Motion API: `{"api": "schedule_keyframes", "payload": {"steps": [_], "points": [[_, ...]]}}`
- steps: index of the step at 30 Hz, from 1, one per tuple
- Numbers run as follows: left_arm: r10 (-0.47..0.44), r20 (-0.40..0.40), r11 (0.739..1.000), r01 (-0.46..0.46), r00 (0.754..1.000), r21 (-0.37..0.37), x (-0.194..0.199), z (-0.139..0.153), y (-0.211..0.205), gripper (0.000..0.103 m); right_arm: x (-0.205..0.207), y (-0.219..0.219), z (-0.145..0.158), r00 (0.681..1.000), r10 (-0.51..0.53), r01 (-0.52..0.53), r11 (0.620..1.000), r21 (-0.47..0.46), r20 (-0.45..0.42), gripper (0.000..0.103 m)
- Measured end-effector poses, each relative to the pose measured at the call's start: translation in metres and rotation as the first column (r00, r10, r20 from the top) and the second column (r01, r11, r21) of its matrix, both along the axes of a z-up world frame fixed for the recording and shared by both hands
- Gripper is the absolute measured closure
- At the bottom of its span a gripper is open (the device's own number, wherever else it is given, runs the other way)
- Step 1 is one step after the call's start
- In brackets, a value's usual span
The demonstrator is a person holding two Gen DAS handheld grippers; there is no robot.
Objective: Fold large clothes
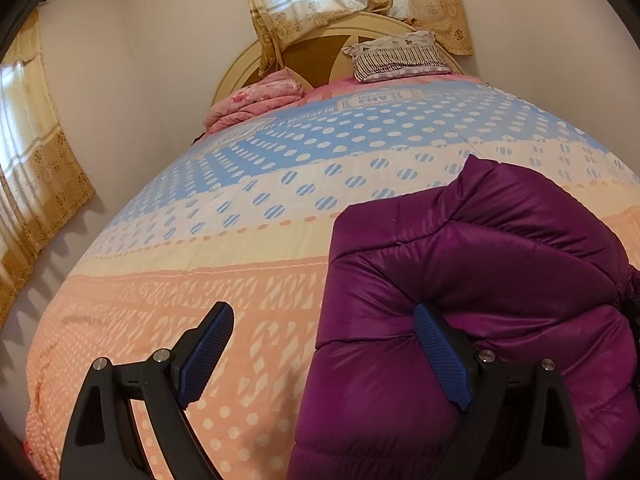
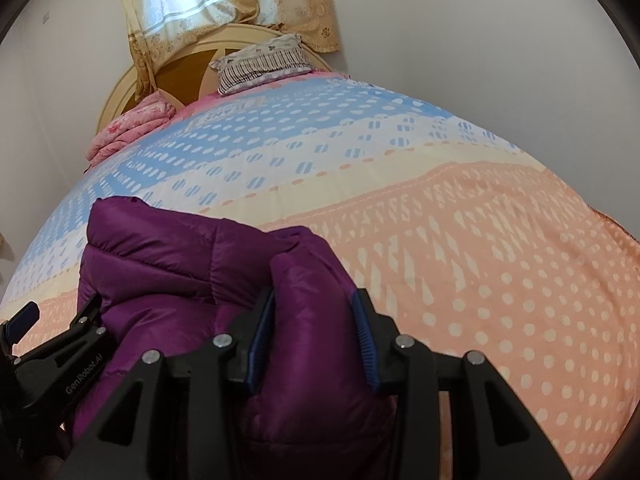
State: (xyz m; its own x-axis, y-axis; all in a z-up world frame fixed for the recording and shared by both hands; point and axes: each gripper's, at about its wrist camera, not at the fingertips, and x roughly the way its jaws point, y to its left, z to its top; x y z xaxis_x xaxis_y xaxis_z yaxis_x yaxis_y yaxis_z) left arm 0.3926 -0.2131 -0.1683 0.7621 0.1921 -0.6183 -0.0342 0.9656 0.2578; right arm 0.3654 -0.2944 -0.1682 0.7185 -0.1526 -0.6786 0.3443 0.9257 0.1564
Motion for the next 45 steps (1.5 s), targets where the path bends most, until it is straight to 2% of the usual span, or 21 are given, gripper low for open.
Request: {"api": "schedule_keyframes", "payload": {"steps": [14, 31, 45], "points": [[-0.002, -0.058, 1.000, 0.000, 0.998, -0.025, 0.009, -0.013, 0.001, 0.010, 0.011, -0.002, -0.012, 0.999, -0.003, 0.003, 1.000, -0.006, -0.053, 0.058], [-0.016, -0.092, 0.999, 0.012, 0.996, -0.043, 0.011, -0.018, 0.002, 0.010, 0.022, 0.001, -0.021, 0.992, -0.004, -0.001, 0.999, -0.043, -0.130, 0.055], [-0.013, -0.101, 1.000, 0.010, 0.995, -0.022, 0.013, -0.021, -0.003, 0.010, 0.026, -0.002, -0.026, 0.988, -0.003, -0.002, 0.999, -0.032, -0.155, 0.054]]}}
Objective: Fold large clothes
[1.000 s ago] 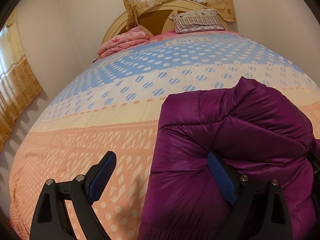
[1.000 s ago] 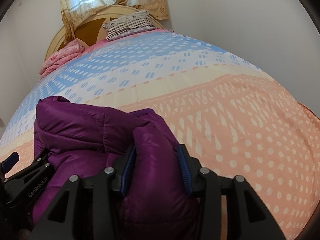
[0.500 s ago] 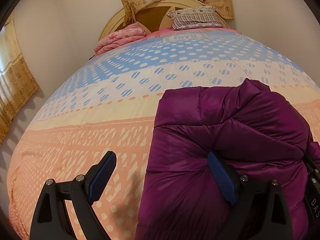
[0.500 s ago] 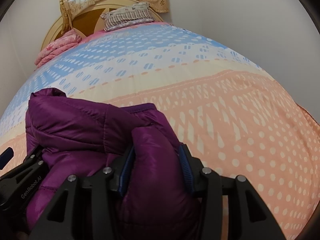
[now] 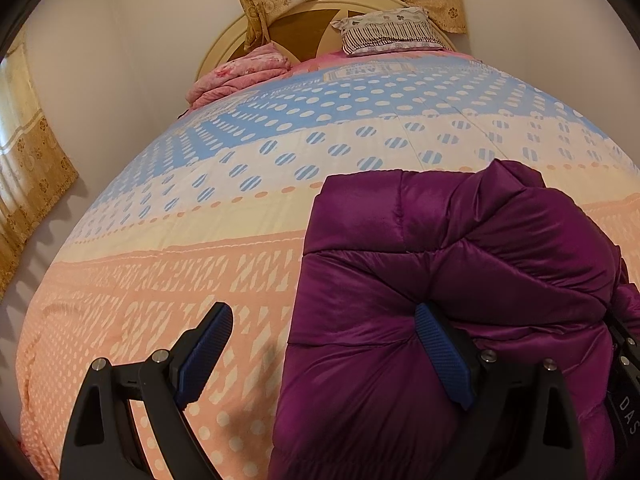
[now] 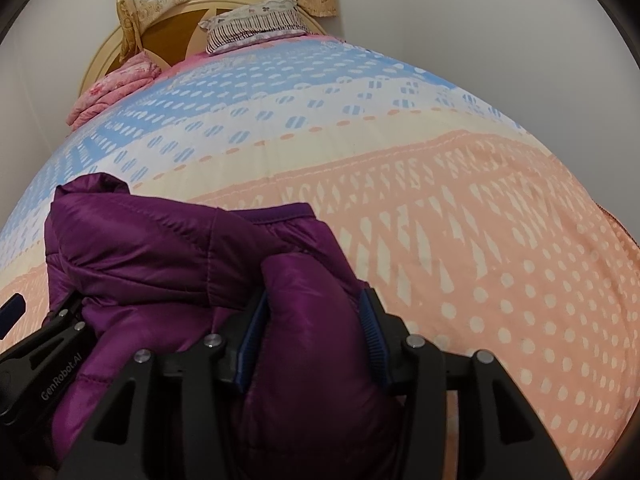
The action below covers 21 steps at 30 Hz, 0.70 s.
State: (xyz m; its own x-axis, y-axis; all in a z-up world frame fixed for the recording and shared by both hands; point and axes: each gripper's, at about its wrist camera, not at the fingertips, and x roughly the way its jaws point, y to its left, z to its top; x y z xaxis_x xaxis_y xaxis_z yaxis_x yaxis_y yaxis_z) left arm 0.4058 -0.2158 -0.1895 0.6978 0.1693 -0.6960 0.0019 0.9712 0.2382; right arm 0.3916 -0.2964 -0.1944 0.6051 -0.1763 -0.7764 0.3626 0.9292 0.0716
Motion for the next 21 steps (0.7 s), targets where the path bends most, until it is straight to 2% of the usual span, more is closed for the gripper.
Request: {"api": "schedule_keyframes", "payload": {"steps": [14, 21], "points": [[0.007, 0.004, 1.000, -0.007, 1.000, 0.013, -0.0001, -0.0021, -0.0033, 0.010, 0.0030, -0.0025, -0.0018, 1.000, 0.000, 0.000, 1.000, -0.002, -0.001, 0.052], [0.008, -0.004, 1.000, -0.008, 1.000, -0.008, 0.0009, -0.0021, -0.0017, 0.009, 0.0035, -0.0060, -0.0032, 1.000, -0.005, 0.005, 1.000, 0.012, 0.002, 0.050]]}}
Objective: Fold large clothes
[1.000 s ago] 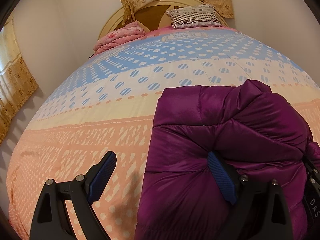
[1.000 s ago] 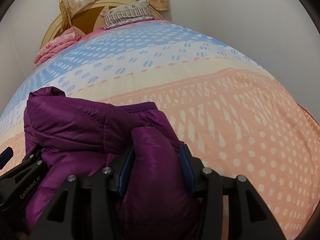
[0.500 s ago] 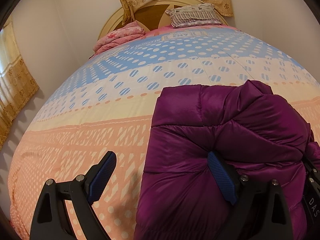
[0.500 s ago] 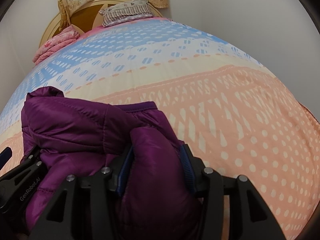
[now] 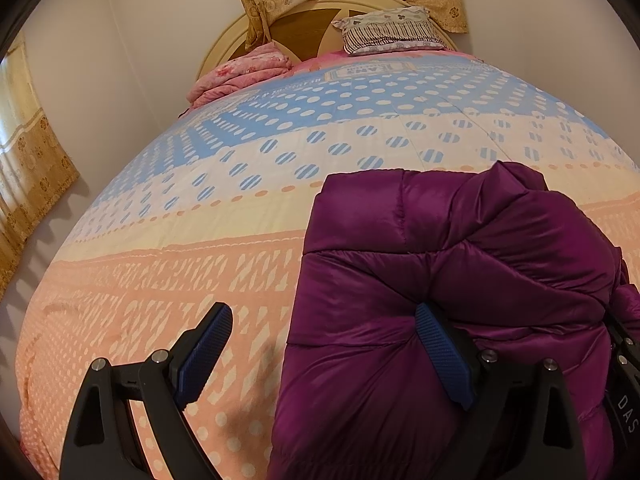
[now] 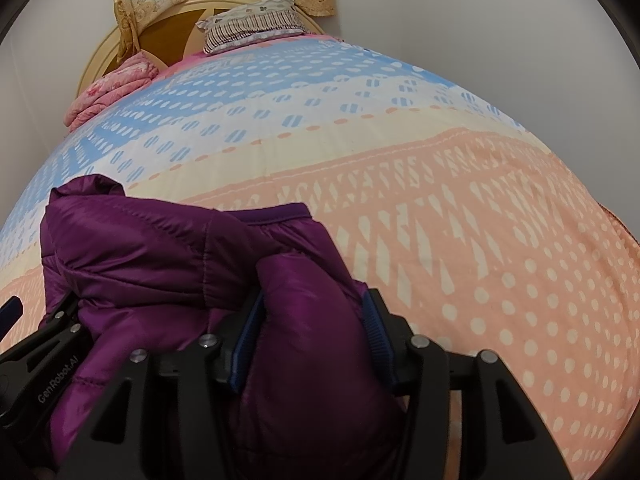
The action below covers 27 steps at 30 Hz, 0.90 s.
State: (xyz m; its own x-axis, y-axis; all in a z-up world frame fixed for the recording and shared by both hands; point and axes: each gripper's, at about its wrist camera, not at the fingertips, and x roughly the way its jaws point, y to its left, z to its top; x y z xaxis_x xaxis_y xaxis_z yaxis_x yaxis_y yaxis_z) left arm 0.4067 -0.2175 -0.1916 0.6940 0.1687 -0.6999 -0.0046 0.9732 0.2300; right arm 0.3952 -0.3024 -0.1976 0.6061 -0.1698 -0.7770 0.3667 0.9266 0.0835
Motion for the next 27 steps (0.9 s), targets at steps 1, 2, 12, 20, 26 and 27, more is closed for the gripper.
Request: {"api": "schedule_keyframes", "payload": {"steps": [1, 2, 12, 20, 26, 27], "points": [[-0.001, -0.003, 1.000, 0.001, 1.000, -0.006, 0.001, 0.001, 0.002, 0.009, 0.000, -0.001, 0.000, 1.000, -0.003, 0.003, 1.000, 0.007, 0.002, 0.049], [0.000, -0.006, 1.000, 0.000, 1.000, -0.013, 0.001, 0.001, 0.003, 0.009, -0.001, -0.002, -0.001, 1.000, -0.008, 0.008, 1.000, 0.011, 0.001, 0.046], [-0.127, 0.004, 0.962, 0.124, 0.992, -0.244, -0.076, 0.035, 0.060, 0.010, -0.070, 0.002, 0.034, 0.991, 0.002, -0.004, 1.000, 0.018, 0.131, 0.040], [-0.181, 0.010, 0.950, 0.178, 0.983, -0.255, -0.089, 0.012, 0.056, 0.010, -0.074, 0.002, 0.008, 0.996, 0.029, -0.033, 0.999, 0.039, 0.085, 0.038], [-0.206, 0.017, 0.932, 0.201, 0.978, -0.300, -0.089, 0.003, 0.053, 0.010, -0.065, -0.003, 0.002, 0.996, 0.054, -0.061, 0.994, 0.095, 0.078, 0.037], [-0.210, 0.018, 0.931, 0.206, 0.977, -0.301, -0.089, 0.003, 0.053, 0.010, -0.065, -0.004, 0.002, 0.995, 0.057, -0.066, 0.992, 0.108, 0.082, 0.038]]}}
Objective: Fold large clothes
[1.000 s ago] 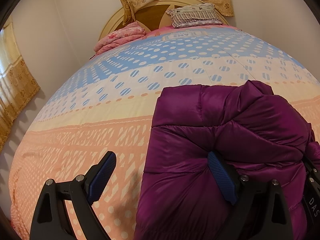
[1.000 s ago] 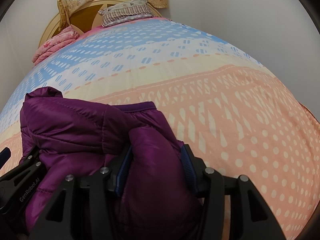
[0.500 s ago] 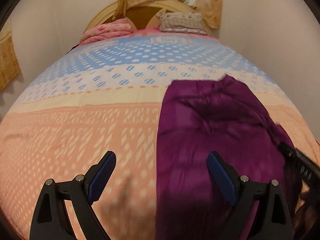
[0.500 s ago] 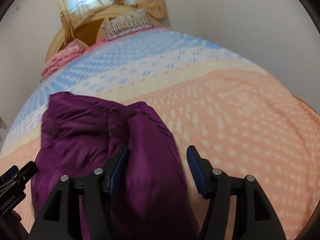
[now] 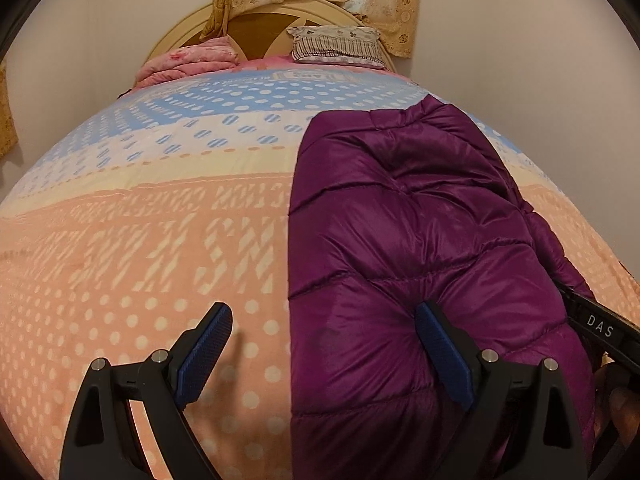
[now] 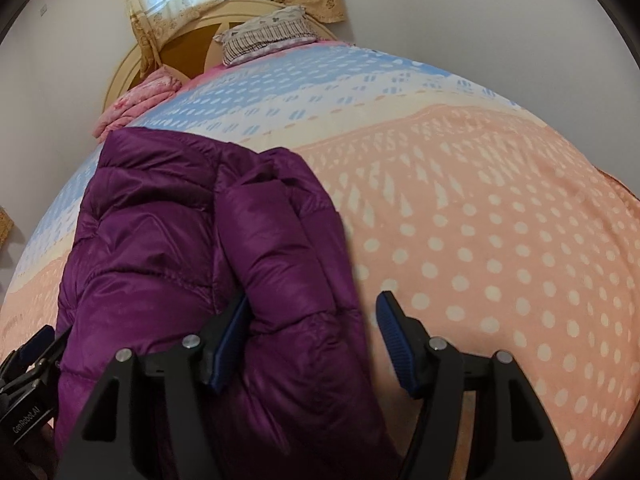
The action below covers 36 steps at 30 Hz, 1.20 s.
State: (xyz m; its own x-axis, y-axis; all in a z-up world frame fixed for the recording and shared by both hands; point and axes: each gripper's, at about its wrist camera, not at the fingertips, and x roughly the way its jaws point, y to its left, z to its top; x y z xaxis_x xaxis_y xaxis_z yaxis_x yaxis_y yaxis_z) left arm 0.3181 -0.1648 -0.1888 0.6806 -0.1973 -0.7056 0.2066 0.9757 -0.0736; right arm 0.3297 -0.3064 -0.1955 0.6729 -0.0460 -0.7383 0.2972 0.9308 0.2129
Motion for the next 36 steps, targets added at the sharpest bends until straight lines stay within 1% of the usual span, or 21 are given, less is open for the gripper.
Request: {"api": "schedule_keyframes", "payload": {"steps": [1, 3, 5, 7, 8, 9, 10, 12, 13, 15, 17, 21, 23, 29, 36], "points": [[-0.005, 0.000, 1.000, 0.005, 1.000, 0.002, 0.001, -0.001, -0.002, 0.010, -0.001, -0.001, 0.000, 1.000, 0.005, -0.005, 1.000, 0.012, 0.006, 0.039], [-0.025, -0.007, 1.000, 0.025, 1.000, 0.001, 0.002, -0.001, -0.005, 0.010, -0.004, -0.001, -0.001, 1.000, 0.021, -0.022, 0.999, 0.036, 0.021, 0.048], [-0.042, -0.014, 0.999, 0.042, 0.999, -0.006, 0.003, -0.001, -0.007, 0.010, -0.007, 0.002, -0.002, 0.999, 0.029, -0.030, 0.999, 0.033, 0.025, 0.052], [-0.061, -0.028, 0.998, 0.060, 0.998, -0.025, 0.009, -0.001, -0.005, 0.012, -0.009, 0.003, -0.002, 0.999, 0.031, -0.033, 0.999, 0.042, 0.028, 0.054], [-0.080, -0.030, 0.996, 0.079, 0.996, -0.041, 0.008, -0.001, -0.006, 0.021, -0.009, 0.003, -0.003, 0.999, 0.037, -0.039, 0.998, 0.051, 0.032, 0.056], [-0.115, -0.026, 0.992, 0.113, 0.993, -0.061, 0.006, -0.001, -0.007, 0.035, -0.010, 0.002, -0.003, 0.998, 0.046, -0.049, 0.997, 0.064, 0.038, 0.059], [-0.133, -0.019, 0.989, 0.132, 0.991, -0.061, 0.001, -0.001, -0.010, 0.038, -0.011, 0.002, -0.003, 0.998, 0.051, -0.055, 0.995, 0.078, 0.043, 0.061], [-0.148, 0.010, 0.989, 0.148, 0.989, -0.017, -0.005, 0.002, -0.018, 0.048, -0.013, 0.003, -0.002, 0.995, 0.069, -0.075, 0.992, 0.096, 0.069, 0.071], [-0.152, 0.017, 0.988, 0.153, 0.988, -0.005, -0.007, 0.004, -0.020, 0.052, -0.015, 0.004, -0.002, 0.994, 0.072, -0.080, 0.992, 0.096, 0.082, 0.073], [-0.153, 0.030, 0.988, 0.153, 0.988, 0.012, -0.012, 0.010, -0.021, 0.067, -0.020, 0.006, 0.002, 0.992, 0.070, -0.081, 0.992, 0.099, 0.104, 0.077], [-0.152, 0.052, 0.988, 0.149, 0.987, 0.042, -0.018, 0.017, -0.023, 0.072, -0.024, 0.009, 0.006, 0.990, 0.071, -0.082, 0.993, 0.086, 0.123, 0.079], [-0.126, 0.071, 0.990, 0.121, 0.990, 0.066, -0.031, 0.033, -0.018, 0.076, -0.035, 0.019, 0.017, 0.984, 0.086, -0.100, 0.992, 0.082, 0.157, 0.081], [-0.118, 0.083, 0.991, 0.112, 0.990, 0.073, -0.038, 0.042, -0.012, 0.077, -0.040, 0.027, 0.026, 0.979, 0.101, -0.117, 0.990, 0.083, 0.179, 0.082], [-0.095, 0.128, 0.993, 0.085, 0.987, 0.083, -0.055, 0.067, 0.009, 0.078, -0.042, 0.052, 0.038, 0.966, 0.156, -0.178, 0.980, 0.091, 0.207, 0.082], [-0.063, 0.140, 0.996, 0.053, 0.988, 0.071, -0.063, 0.080, 0.035, 0.079, -0.038, 0.081, 0.046, 0.951, 0.212, -0.237, 0.967, 0.089, 0.223, 0.082]]}}
